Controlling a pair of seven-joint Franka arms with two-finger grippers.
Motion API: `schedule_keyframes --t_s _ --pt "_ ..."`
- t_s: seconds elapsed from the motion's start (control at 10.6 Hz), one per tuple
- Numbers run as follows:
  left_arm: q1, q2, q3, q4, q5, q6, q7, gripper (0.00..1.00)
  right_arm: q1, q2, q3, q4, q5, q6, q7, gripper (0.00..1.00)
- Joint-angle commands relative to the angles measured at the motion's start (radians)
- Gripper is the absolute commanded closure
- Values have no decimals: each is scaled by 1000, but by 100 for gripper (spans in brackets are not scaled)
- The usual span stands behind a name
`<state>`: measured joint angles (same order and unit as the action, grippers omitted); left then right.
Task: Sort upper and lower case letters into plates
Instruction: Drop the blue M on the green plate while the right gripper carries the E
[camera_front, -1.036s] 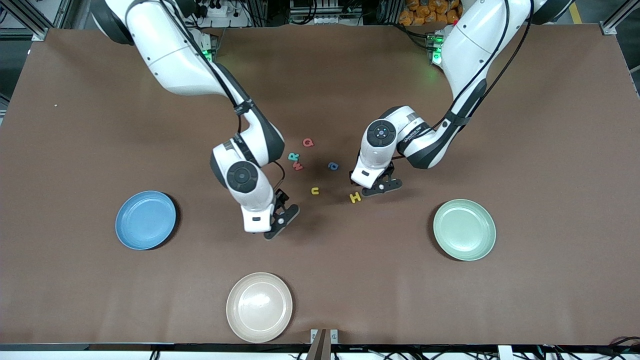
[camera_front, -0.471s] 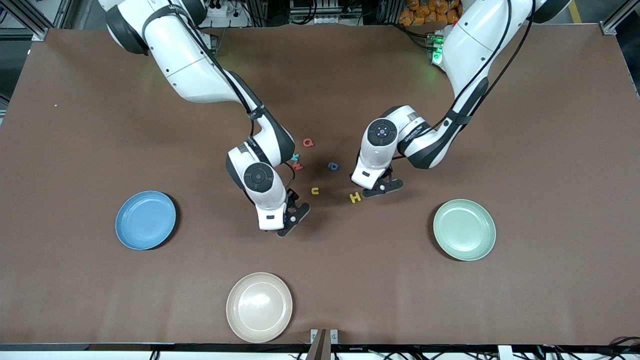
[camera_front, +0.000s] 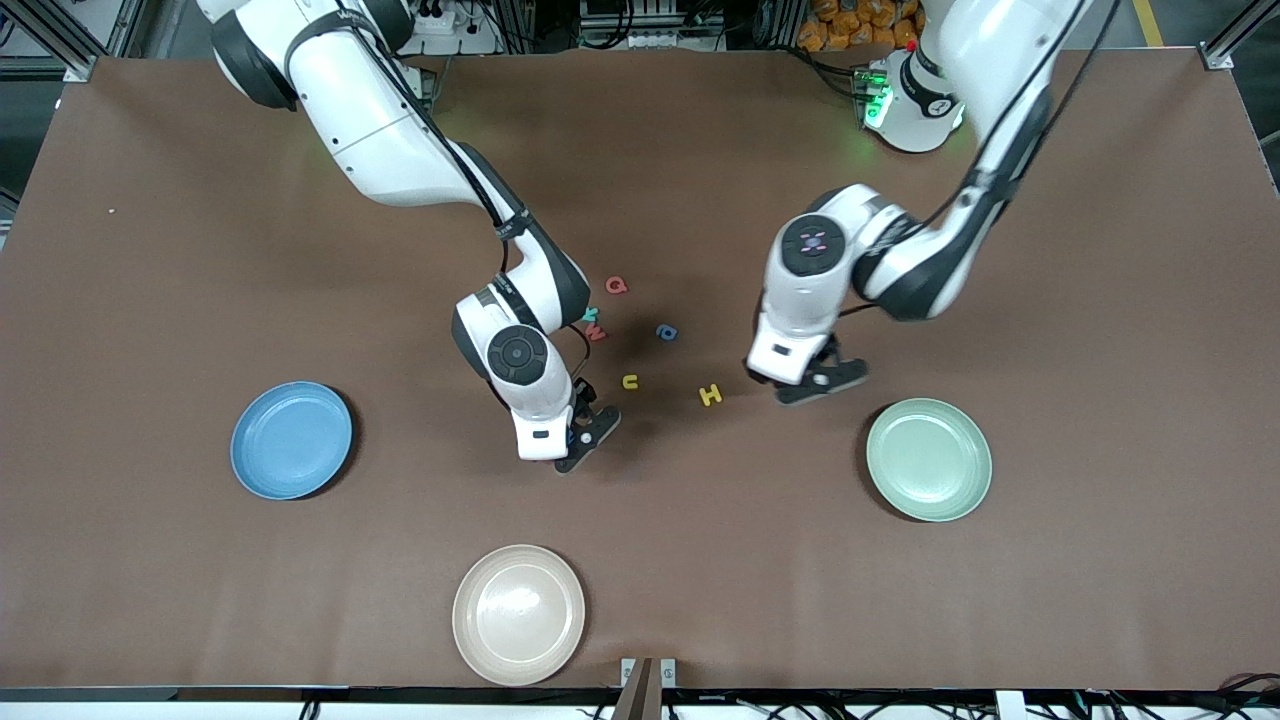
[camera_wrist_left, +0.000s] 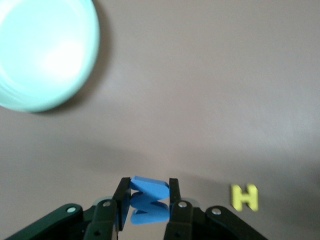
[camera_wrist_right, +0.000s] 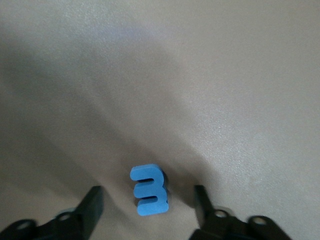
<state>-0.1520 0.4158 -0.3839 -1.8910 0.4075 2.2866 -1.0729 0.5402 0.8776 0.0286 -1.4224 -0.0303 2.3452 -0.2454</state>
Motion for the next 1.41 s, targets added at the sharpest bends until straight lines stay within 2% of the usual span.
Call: schedule_keyframes --t_s 0.0,0.09,0.47,0.66,0.85,0.94,1.13,1.32 --pt "102 -28 -7 -4 10 -7 140 100 3 26 -1 26 6 35 11 91" --pt "133 -28 -7 10 -7 -7 193 100 1 24 -3 25 6 39 9 100" --pt "236 -16 -6 44 -24 -7 381 100 -16 9 -3 28 6 39 8 100" --pt "269 1 -4 59 -23 -7 441 100 -35 -34 -4 16 4 20 3 100" --pt "285 38 -3 90 -18 -7 447 100 -58 -93 -4 4 4 -71 11 100" --pt "290 53 0 101 -13 -7 461 100 -81 -144 -7 -28 4 -117 9 100" --pt "307 81 2 116 -10 -3 488 100 -155 -279 -9 -189 1 -107 3 100" --pt "307 112 3 130 -6 1 488 100 -221 -365 -10 -266 -5 -113 8 100"
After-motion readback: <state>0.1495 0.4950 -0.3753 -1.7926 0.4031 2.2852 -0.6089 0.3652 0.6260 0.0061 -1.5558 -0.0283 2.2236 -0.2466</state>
